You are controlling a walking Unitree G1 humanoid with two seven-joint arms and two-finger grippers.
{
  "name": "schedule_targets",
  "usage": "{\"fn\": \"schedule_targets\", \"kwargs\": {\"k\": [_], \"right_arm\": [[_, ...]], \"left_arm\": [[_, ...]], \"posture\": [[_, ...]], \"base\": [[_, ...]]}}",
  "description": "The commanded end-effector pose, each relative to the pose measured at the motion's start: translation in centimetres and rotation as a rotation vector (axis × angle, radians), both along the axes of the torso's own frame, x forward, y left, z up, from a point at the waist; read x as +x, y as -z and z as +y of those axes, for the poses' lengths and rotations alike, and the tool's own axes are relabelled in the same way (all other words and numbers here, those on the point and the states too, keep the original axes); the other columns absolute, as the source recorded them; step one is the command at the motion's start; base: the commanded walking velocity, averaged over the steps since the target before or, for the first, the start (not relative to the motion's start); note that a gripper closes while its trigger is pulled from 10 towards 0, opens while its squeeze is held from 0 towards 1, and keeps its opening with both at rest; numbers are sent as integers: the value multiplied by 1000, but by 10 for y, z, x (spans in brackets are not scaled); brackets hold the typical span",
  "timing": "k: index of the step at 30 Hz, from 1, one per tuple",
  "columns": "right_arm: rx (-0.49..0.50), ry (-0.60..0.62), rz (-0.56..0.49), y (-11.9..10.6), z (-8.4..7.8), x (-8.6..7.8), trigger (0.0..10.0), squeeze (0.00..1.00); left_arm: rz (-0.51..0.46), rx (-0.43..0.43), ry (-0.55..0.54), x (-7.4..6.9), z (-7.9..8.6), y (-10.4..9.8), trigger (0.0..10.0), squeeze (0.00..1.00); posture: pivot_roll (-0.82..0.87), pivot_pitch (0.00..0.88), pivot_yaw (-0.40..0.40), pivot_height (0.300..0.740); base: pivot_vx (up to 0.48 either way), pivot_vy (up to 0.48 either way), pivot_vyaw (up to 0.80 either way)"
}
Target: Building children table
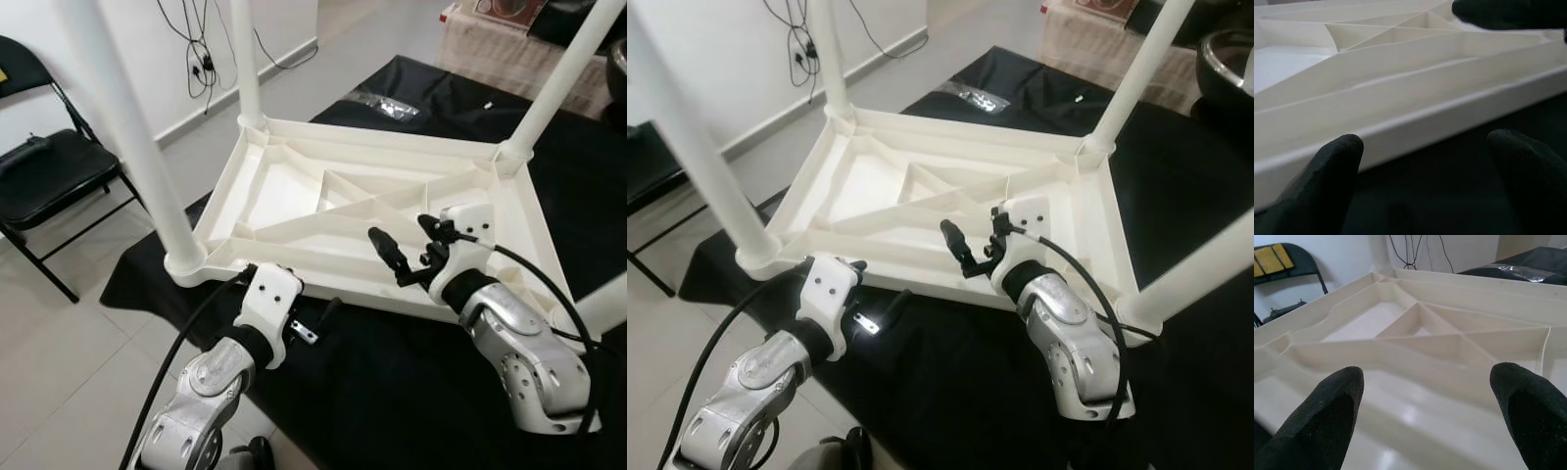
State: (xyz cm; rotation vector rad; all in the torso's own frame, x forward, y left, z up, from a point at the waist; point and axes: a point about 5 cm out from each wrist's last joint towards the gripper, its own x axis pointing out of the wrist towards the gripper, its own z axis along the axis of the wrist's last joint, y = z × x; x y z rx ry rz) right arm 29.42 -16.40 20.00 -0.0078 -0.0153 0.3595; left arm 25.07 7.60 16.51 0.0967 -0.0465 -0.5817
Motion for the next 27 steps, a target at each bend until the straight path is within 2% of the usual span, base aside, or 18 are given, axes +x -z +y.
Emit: {"fn": "schedule_targets", "kwargs": {"k": [1,6,11,19,23,27], "right_arm": [[-8,-7,-4,1,4,-4,10000,0],[-7,2,-3,4,6,-5,10000,0],[13,25,3,7,8,-5,10000,0],[62,27,14,16,15,-9,10000,0],[60,35,45,24,19,-11,10000,0],[67,52,59,31,21,-11,10000,0]], "left_arm": [[-7,10,18,0,-1,1,10000,0],[-24,6,1,1,4,0,10000,0],[9,4,-43,1,17,8,10000,0],[25,28,-130,-9,37,23,10000,0],[29,7,-179,-11,41,25,10000,0],[13,8,-182,-8,40,23,10000,0]], "posture": [[23,154,-10,740],[26,152,-7,740],[27,150,-5,740],[36,145,-8,740],[40,138,-6,740],[44,129,-8,740]], "base": [[0,0,0],[0,0,0],[0,0,0],[0,0,0],[0,0,-800],[0,0,-800]]}}
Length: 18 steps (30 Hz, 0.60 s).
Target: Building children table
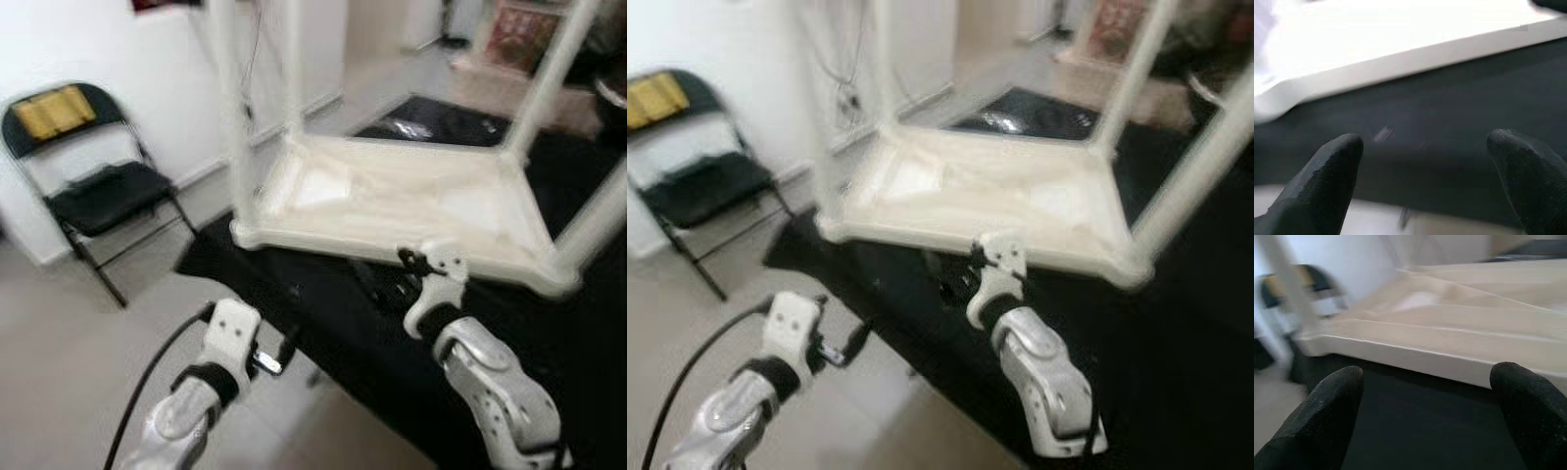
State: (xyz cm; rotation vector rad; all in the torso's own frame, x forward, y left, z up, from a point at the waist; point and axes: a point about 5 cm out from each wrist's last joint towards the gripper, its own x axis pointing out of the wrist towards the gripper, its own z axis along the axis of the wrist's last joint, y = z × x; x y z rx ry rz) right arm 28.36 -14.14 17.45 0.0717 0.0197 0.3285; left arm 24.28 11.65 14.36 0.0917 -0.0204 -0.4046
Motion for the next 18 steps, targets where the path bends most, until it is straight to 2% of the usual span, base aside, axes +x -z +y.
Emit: {"fn": "schedule_targets", "kwargs": {"k": [1,14,17,18], "right_arm": [[-14,28,17,10,-1,-1,10000,0],[-10,104,41,32,-5,1,10000,0],[-3,96,7,28,-4,0,10000,0],[-7,86,3,28,-3,0,10000,0]], "left_arm": [[-14,9,-4,2,-1,0,10000,0],[-27,-28,-11,7,-4,0,10000,0],[-23,-44,-12,5,-3,2,10000,0],[-24,-47,-9,5,-3,2,10000,0]], "posture": [[44,129,-8,740],[48,109,-6,740],[44,106,-2,740],[45,106,-3,740]], "base": [[0,0,-800],[0,0,-800],[255,0,0],[304,0,-800]]}}
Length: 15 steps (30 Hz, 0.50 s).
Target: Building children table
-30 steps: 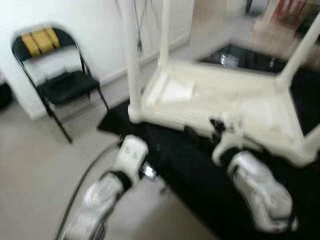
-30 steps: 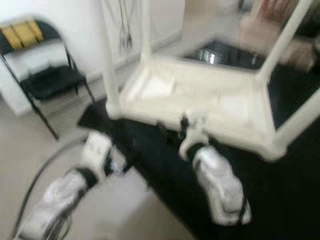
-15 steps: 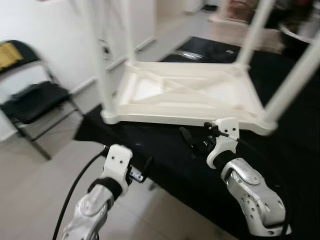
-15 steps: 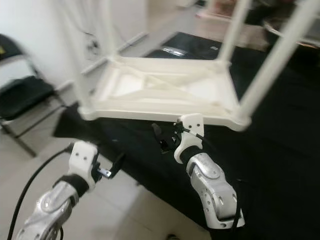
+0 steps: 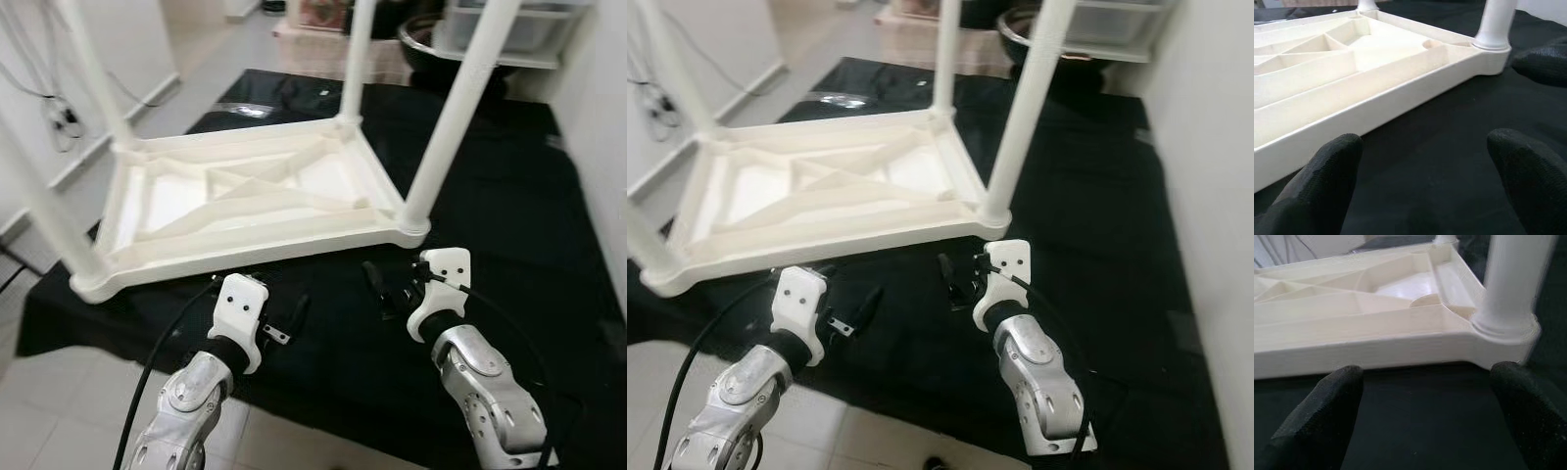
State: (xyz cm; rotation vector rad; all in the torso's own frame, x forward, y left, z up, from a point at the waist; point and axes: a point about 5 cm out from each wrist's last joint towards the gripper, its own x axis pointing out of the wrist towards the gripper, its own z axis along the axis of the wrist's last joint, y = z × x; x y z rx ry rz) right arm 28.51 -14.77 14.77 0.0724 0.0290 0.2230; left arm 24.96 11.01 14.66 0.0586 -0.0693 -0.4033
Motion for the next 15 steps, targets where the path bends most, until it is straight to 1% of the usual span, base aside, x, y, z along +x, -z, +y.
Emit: {"fn": "schedule_targets", "kwargs": {"k": [1,2,3,6,7,9,15], "right_arm": [[-6,-31,-17,1,5,-1,10000,0],[-6,-31,-17,1,5,-1,10000,0],[12,-49,-30,0,7,-2,10000,0],[16,-52,-38,0,7,-2,10000,0],[10,-58,-43,0,8,-2,10000,0],[-21,-45,-11,3,8,0,10000,0],[-10,-44,-10,4,8,1,10000,0]], "left_arm": [[15,-8,-8,-2,3,5,10000,0],[15,-8,-8,-2,3,5,10000,0],[13,-7,-7,-1,3,5,10000,0],[13,-7,-7,-1,3,5,10000,0],[11,-7,-6,-1,3,5,10000,0],[9,-8,-5,0,3,5,10000,0],[3,-13,-1,0,3,4,10000,0]], "posture": [[45,106,-3,740],[45,106,-3,740],[44,110,0,740],[44,110,0,740],[44,110,1,740],[43,111,2,740],[41,113,4,740]], "base": [[322,0,-800],[322,0,-800],[322,0,0],[322,0,0],[326,0,-800],[326,0,0],[326,0,0]]}}
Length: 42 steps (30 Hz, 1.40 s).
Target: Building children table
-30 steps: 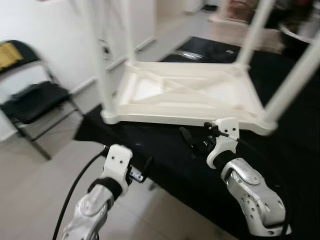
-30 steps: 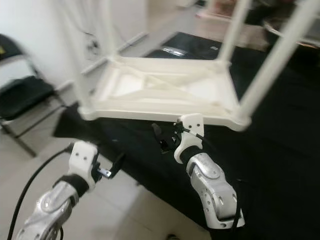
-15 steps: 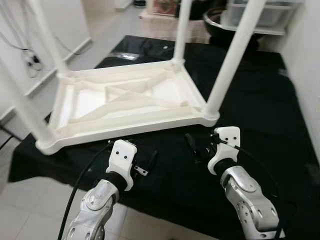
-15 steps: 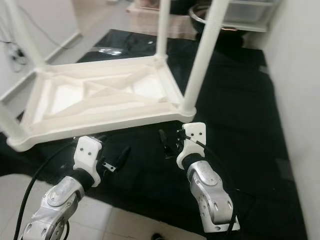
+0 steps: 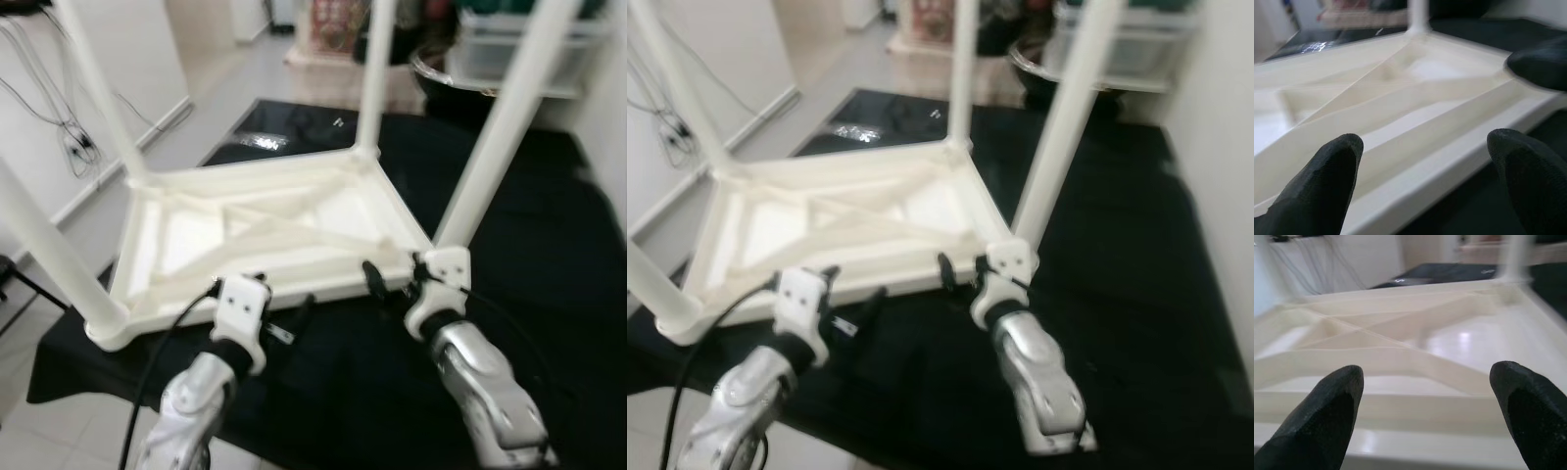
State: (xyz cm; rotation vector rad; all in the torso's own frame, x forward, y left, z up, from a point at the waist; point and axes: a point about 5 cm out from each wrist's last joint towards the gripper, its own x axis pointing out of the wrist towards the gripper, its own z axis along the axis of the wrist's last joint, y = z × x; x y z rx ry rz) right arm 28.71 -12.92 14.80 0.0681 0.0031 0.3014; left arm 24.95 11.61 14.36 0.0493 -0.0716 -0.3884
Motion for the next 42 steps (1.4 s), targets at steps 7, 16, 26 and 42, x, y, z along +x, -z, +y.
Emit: {"fn": "schedule_targets", "kwargs": {"k": [7,16,26,42], "right_arm": [[-92,-141,-53,-5,-5,-1,10000,0],[-633,-670,-86,-36,-30,1,10000,0],[-1078,-913,58,-72,-51,25,10000,0],[-1213,-1093,448,-55,-86,25,10000,0]], "left_arm": [[22,26,-17,-4,-2,1,10000,0],[78,26,41,-27,-12,0,10000,0],[174,48,-2,-36,-12,2,10000,0],[325,33,-95,-48,0,6,10000,0]], "posture": [[43,120,4,740],[51,130,1,740],[55,145,-14,740],[52,171,-28,740]], "base": [[0,0,0],[0,0,0],[0,0,0],[0,0,0]]}}
